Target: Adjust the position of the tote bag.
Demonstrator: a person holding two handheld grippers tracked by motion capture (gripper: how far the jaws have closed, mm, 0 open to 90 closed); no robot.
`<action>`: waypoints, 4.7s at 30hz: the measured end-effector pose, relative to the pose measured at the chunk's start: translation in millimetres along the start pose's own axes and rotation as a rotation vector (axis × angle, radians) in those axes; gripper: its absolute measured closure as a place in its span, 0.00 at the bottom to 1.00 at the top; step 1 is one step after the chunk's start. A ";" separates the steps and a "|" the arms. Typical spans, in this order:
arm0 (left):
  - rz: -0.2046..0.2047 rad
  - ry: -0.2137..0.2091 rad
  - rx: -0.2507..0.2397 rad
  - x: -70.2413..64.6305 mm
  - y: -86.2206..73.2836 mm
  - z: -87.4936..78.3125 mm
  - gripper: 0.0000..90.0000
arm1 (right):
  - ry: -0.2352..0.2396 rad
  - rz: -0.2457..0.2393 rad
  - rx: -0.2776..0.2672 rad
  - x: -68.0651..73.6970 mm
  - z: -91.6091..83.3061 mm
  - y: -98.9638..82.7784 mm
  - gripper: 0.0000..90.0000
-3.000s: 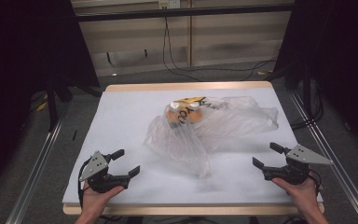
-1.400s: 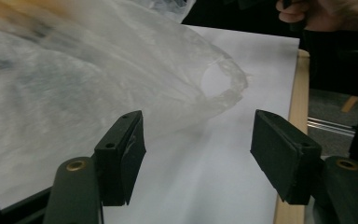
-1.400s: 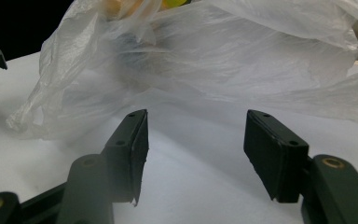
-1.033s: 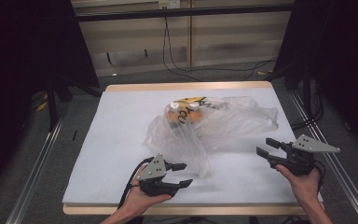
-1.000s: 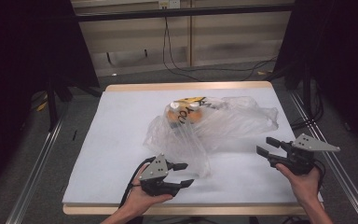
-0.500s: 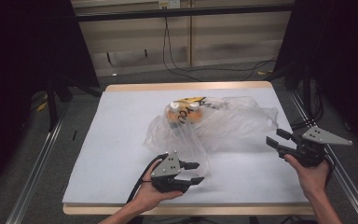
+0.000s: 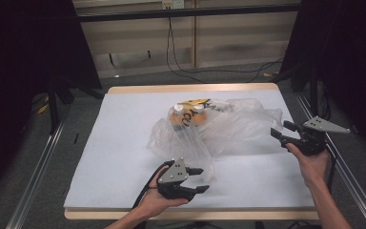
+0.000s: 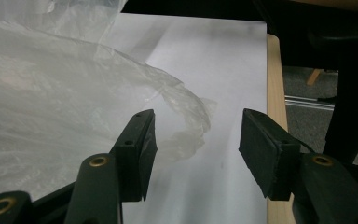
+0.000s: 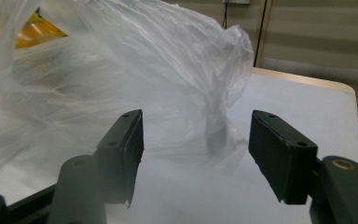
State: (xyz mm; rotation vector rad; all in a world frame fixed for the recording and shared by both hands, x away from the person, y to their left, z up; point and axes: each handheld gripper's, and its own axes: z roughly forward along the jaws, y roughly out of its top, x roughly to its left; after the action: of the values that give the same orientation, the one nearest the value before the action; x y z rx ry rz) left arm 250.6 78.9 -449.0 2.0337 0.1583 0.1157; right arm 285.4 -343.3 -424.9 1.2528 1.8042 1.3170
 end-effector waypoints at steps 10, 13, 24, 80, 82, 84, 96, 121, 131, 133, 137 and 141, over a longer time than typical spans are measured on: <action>0.034 -0.012 0.012 -8.8 0.3 10.3 0.53 | 0.087 -0.042 0.023 6.7 5.3 -6.2 0.85; 0.032 0.000 0.016 -8.6 -0.5 14.7 0.52 | 0.106 -0.044 0.016 10.6 3.0 -5.4 0.96; 0.036 0.026 0.088 -3.4 -7.5 32.3 0.60 | 0.128 -0.052 0.025 10.8 1.9 -5.7 0.98; 0.088 -0.025 -0.096 -5.4 50.9 -26.0 0.98 | 0.276 -0.109 -0.091 30.0 -25.4 42.5 0.99; 0.094 -0.023 -0.099 -5.1 53.8 -26.9 0.98 | 0.282 -0.121 -0.096 32.2 -25.3 45.9 0.99; 0.093 -0.011 -0.129 -2.7 62.1 -31.8 0.98 | 0.286 -0.129 -0.102 33.4 -25.7 50.3 0.99; 0.101 0.040 -0.245 18.9 101.6 -59.4 0.98 | 0.322 -0.135 -0.169 38.6 -20.6 79.6 0.99; 0.063 0.219 -0.412 61.9 110.5 -140.5 0.99 | 0.369 -0.107 -0.295 43.9 -20.1 104.3 0.99; 0.052 0.307 -0.443 79.1 102.5 -174.5 0.99 | 0.339 -0.118 -0.305 41.0 -22.6 115.8 0.99; 0.045 0.332 -0.459 83.9 101.2 -182.0 0.99 | 0.338 -0.117 -0.300 41.3 -20.1 121.6 0.99; 0.039 0.350 -0.457 90.5 101.4 -188.8 0.99 | 0.330 -0.124 -0.302 40.8 -15.4 134.8 0.99; 0.007 0.357 -0.451 102.2 100.3 -197.3 0.99 | 0.326 -0.128 -0.299 39.9 -10.9 145.7 0.99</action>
State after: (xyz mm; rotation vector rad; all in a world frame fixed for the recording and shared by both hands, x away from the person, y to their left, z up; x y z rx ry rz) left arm 327.8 224.5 -269.3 1.5500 0.3176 0.4770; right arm 311.5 -300.1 -282.1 0.7853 1.7781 1.7171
